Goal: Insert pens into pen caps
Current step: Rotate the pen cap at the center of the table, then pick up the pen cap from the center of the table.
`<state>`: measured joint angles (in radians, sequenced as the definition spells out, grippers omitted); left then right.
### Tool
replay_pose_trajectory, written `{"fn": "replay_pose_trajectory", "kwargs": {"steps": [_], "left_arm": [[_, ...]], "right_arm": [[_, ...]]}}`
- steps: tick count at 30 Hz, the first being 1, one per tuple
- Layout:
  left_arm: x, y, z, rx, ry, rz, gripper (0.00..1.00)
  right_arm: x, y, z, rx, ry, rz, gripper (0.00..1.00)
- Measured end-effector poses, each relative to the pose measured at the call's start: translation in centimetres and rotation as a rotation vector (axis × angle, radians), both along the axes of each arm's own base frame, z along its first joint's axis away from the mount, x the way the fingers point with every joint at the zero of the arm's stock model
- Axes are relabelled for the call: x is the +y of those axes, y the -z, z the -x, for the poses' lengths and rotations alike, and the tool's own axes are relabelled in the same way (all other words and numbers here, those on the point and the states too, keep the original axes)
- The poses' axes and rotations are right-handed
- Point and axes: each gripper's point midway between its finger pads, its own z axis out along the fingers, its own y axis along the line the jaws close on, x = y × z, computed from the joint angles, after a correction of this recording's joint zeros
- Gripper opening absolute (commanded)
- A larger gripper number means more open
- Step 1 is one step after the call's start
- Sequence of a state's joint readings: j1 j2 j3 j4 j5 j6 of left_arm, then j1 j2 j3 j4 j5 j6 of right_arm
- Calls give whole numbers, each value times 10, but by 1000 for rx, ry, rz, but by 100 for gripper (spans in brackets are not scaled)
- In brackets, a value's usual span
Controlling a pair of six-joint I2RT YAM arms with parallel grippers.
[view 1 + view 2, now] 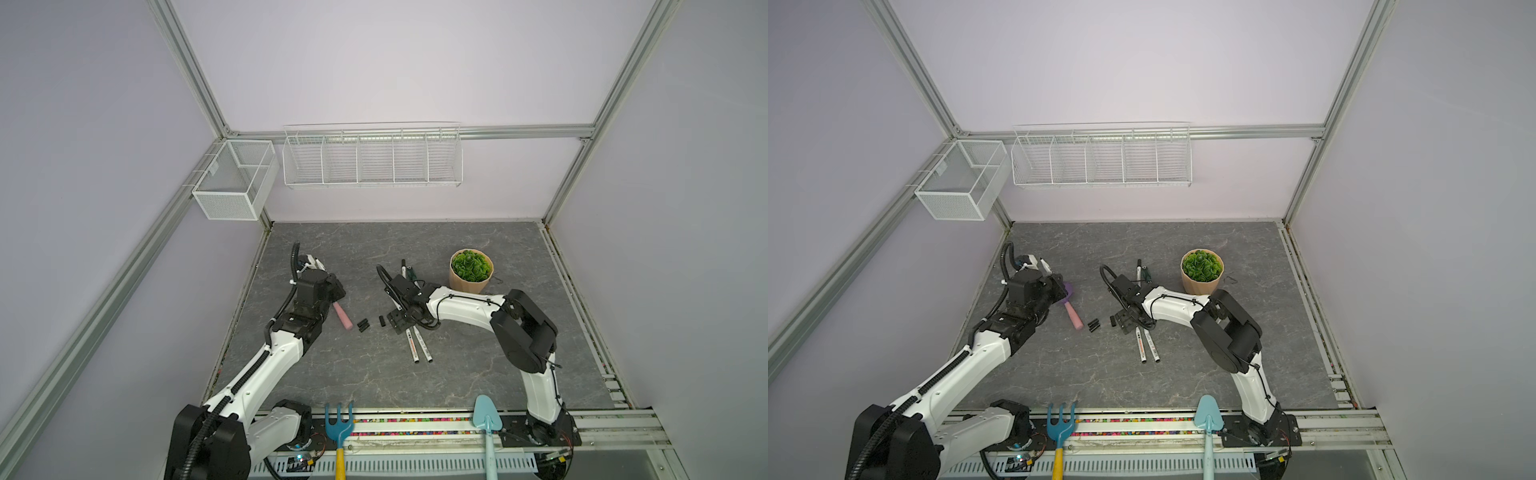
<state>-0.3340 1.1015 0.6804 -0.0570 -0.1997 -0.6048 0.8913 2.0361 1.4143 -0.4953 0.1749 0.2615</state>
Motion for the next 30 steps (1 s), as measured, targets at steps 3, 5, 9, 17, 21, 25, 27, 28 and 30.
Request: {"fn": "replay_pose_trajectory", "kwargs": {"steps": [3, 5, 9, 17, 21, 25, 27, 28, 30], "left_arm": [[-1, 1, 0, 0, 5, 3, 0], [-1, 5, 1, 6, 7, 2, 0], [-3, 8, 2, 14, 16, 4, 0], [-9, 6, 2, 8, 52, 12, 0], [-10, 7, 2, 9, 61, 13, 0], [-11, 7, 2, 9, 63, 14, 0], [-11, 7, 2, 9, 65, 15, 0], [-11, 6, 2, 9, 66, 16, 0], [-12, 6, 2, 7, 69, 17, 0]], "right_arm": [[9, -10, 2, 4, -18, -52, 75], [18, -16, 4, 9, -41, -87, 74], [40, -32, 5, 18, -82, -142, 67], [72, -30, -5, 40, -106, -153, 52], [68, -7, 1, 96, -104, -93, 50], [69, 3, 5, 120, -112, -58, 46], [73, 3, 7, 120, -121, -50, 44], [74, 5, 8, 118, -122, -37, 43], [76, 5, 7, 115, -124, -22, 40]]}}
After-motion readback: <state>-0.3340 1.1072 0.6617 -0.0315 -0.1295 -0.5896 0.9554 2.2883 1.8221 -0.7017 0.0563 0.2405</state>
